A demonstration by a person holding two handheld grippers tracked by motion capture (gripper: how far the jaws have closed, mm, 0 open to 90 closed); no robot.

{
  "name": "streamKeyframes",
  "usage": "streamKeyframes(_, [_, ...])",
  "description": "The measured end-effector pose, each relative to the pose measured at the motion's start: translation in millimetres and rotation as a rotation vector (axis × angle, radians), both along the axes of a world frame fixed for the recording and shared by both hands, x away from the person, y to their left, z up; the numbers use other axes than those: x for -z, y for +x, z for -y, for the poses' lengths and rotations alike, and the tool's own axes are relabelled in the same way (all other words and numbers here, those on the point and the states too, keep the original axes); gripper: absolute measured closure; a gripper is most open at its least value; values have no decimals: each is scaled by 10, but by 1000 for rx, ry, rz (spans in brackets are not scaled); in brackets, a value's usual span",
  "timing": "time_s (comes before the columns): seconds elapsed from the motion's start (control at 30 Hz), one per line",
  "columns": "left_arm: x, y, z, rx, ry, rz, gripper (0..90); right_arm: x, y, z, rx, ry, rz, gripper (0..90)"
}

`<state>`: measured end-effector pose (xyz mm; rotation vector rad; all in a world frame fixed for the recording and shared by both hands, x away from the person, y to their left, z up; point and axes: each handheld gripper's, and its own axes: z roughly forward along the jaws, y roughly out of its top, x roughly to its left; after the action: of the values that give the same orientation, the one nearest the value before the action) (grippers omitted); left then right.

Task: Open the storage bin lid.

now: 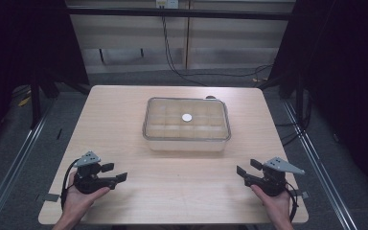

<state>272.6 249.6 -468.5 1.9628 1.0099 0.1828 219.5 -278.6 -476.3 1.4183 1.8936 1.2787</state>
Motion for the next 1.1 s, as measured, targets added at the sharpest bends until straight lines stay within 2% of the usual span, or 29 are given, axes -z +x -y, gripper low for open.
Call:
streamKeyframes(0.2, [13, 36, 39, 4, 17, -15, 290, -45, -11, 30, -33, 39, -17, 335])
streamKeyframes(0.27, [0, 62, 72, -7, 3, -14, 289, -63, -21, 30, -46, 46, -20, 376])
streamKeyframes(0.43, [-41, 101, 166, 40, 13, -8, 297, -115, -38, 16, -54, 35, -13, 384])
streamKeyframes(0.5, [-54, 118, 220, 46, 8, 3, 295, -130, -15, 20, -78, 50, -23, 391])
streamKeyframes(0.57, [-61, 133, 248, 55, 21, 4, 288, -138, -1, 18, -75, 46, -23, 390])
streamKeyframes(0.63, [-86, 171, 321, 76, 21, -2, 284, -164, 46, 12, -99, 52, -46, 392])
streamKeyframes(0.67, [-95, 177, 341, 81, 18, -2, 278, -179, 61, 3, -113, 38, -64, 391])
streamKeyframes(0.73, [-112, 184, 372, 89, 13, 0, 273, -201, 81, -17, -131, 37, -70, 389])
streamKeyframes(0.77, [-124, 190, 371, 96, 21, 3, 273, -209, 93, -23, -138, 42, -71, 382])
streamKeyframes(0.8, [-130, 194, 370, 94, 9, -1, 272, -218, 109, -31, -149, 44, -77, 378])
streamKeyframes(0.9, [-149, 227, 335, 97, 7, -15, 277, -260, 160, -58, -159, 41, -93, 368])
streamKeyframes(0.97, [-168, 264, 315, 80, 9, -7, 289, -298, 196, -82, -154, 25, -93, 354])
streamKeyframes(1.1, [-222, 370, 306, 74, -4, 8, 298, -365, 304, -111, -170, 29, -92, 342])
